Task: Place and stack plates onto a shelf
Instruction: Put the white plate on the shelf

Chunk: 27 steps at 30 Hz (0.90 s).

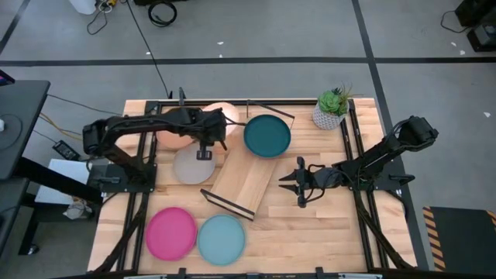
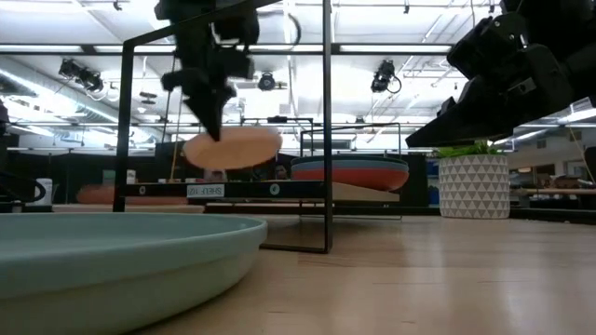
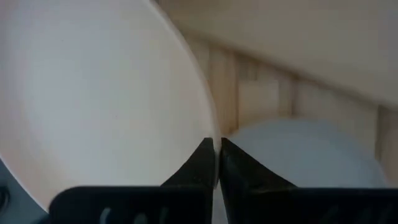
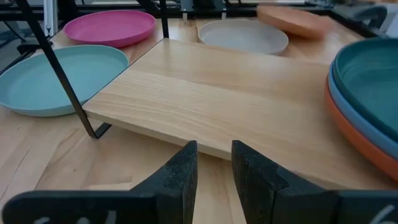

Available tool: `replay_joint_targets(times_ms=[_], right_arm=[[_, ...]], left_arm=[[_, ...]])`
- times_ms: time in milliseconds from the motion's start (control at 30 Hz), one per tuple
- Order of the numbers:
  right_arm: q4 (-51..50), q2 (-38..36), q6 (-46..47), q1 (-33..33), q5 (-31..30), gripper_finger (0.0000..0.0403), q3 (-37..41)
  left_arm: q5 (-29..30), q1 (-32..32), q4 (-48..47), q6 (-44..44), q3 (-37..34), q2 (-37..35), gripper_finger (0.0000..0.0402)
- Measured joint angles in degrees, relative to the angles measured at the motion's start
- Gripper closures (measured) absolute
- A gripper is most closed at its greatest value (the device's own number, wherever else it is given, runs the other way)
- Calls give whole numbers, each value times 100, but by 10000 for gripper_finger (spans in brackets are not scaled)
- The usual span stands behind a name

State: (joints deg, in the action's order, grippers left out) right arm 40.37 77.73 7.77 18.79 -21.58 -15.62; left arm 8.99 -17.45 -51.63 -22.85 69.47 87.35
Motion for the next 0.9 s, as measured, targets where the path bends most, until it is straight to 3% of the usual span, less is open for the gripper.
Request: replay_joint_targets(times_ms=[167, 400, 467, 600, 900], right_arm=[[177, 0, -187, 0, 7, 298, 0], [143, 0, -225, 0, 7, 298, 0], [206, 0, -325, 0, 9, 298, 0], [281, -4, -347, 0, 21, 298, -2], [374, -7, -436, 0, 20, 298, -2]], left_arm=[[-511, 3, 511, 383, -38, -151, 385], [-2273, 359, -64, 831, -46, -402, 385], [-2513, 539, -309, 629, -46, -465, 385], [-2277, 939, -1034, -48, -47, -511, 385], [-611, 1850, -1282, -2435, -52, -485, 385]])
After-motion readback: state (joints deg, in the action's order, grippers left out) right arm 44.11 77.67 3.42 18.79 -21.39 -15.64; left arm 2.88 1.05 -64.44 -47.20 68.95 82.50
